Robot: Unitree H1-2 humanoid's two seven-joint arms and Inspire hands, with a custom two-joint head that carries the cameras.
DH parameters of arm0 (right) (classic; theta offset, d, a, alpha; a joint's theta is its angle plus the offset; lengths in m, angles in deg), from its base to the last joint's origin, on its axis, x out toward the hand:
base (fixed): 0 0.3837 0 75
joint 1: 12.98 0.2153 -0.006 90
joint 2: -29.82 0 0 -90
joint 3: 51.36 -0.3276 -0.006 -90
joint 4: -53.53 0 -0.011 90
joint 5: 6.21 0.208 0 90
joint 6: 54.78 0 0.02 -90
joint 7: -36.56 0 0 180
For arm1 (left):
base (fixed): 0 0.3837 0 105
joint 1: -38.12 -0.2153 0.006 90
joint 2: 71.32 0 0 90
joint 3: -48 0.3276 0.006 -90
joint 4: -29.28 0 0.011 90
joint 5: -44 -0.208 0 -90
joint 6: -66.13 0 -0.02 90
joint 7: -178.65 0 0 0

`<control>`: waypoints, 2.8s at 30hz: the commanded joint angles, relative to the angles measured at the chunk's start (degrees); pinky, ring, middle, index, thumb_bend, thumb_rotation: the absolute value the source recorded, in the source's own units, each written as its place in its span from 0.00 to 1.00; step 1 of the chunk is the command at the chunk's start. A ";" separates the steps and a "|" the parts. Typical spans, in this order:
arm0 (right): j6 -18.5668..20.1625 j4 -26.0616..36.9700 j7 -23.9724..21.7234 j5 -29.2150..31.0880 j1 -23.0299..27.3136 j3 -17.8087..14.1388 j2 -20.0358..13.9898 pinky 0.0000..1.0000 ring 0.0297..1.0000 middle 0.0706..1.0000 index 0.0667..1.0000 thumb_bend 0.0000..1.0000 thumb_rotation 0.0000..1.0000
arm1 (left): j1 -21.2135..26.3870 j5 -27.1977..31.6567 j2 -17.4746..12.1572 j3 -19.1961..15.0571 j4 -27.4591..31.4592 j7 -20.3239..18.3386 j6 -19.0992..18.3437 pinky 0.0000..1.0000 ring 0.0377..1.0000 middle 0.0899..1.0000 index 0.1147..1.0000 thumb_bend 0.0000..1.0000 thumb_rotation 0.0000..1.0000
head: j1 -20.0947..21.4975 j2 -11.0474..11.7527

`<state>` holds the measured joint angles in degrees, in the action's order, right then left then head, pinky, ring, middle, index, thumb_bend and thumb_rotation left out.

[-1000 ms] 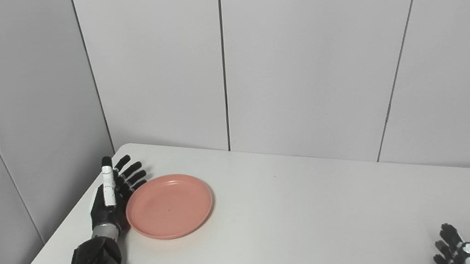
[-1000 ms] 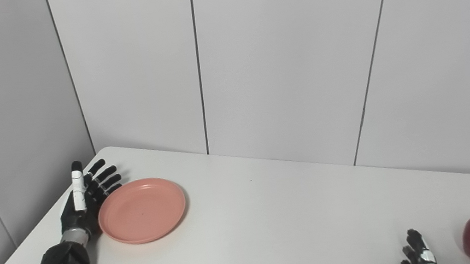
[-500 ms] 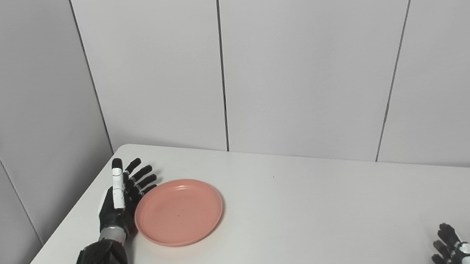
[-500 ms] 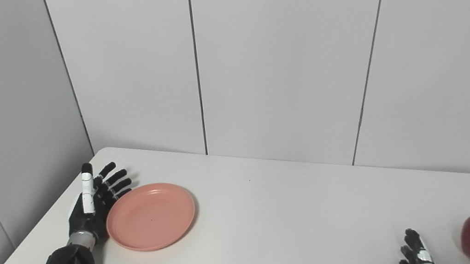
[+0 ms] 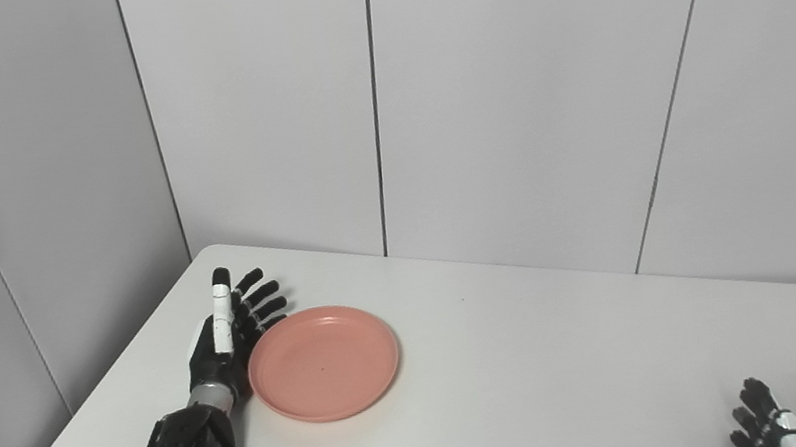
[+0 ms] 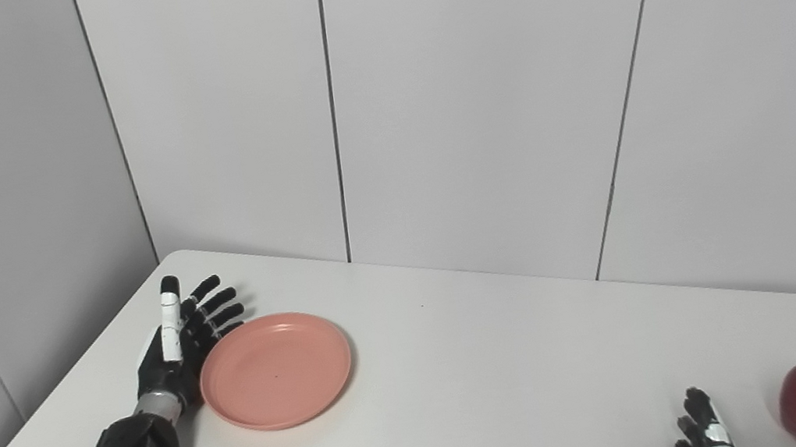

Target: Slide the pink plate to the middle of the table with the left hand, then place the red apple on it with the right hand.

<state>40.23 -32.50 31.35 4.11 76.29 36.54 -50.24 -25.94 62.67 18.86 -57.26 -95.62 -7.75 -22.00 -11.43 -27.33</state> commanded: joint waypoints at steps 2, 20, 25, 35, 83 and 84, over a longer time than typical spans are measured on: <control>1.68 -0.07 -0.66 -0.23 -1.52 1.52 1.14 1.00 1.00 1.00 0.97 0.78 1.00 | 2.39 0.40 1.01 0.89 -1.93 -2.21 0.69 0.76 0.78 0.82 0.82 0.90 0.98 | 0.12 -0.09; 1.48 -0.27 -0.24 -0.19 -1.22 2.34 1.32 1.00 1.00 1.00 0.97 0.81 1.00 | 3.35 -0.72 4.43 2.82 -7.32 -3.85 4.21 0.75 0.76 0.81 0.83 0.91 1.00 | 0.62 -0.03; 1.51 -0.35 -0.30 0.02 -1.14 2.39 1.42 1.00 1.00 0.99 0.97 0.81 1.00 | 3.39 -0.72 5.26 2.87 -7.40 -3.24 3.70 0.75 0.75 0.81 0.82 0.91 0.98 | 0.67 -0.14; 2.14 0.30 0.17 -0.17 -1.25 2.66 1.71 1.00 1.00 1.00 0.96 0.80 1.00 | 3.66 -1.10 6.50 4.04 -7.93 -3.73 3.94 0.74 0.75 0.81 0.81 0.90 0.99 | 0.98 -0.32; 2.96 2.56 2.26 -1.86 -1.28 5.04 2.92 1.00 1.00 0.98 0.94 0.81 1.00 | 2.30 -3.76 11.93 7.27 -5.34 -1.50 2.90 0.77 0.76 0.80 0.81 0.92 0.98 | 5.30 -3.12; 2.99 2.58 2.27 -1.90 -1.29 5.08 2.92 1.00 1.00 0.98 0.94 0.81 1.00 | 2.20 -3.95 12.03 7.47 -5.03 -1.42 2.68 0.77 0.76 0.80 0.81 0.92 0.98 | 5.57 -3.23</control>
<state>40.98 -30.06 35.15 1.98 74.95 40.16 -48.53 -22.82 59.56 30.26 -50.27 -99.62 -9.99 -16.26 -5.80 -30.50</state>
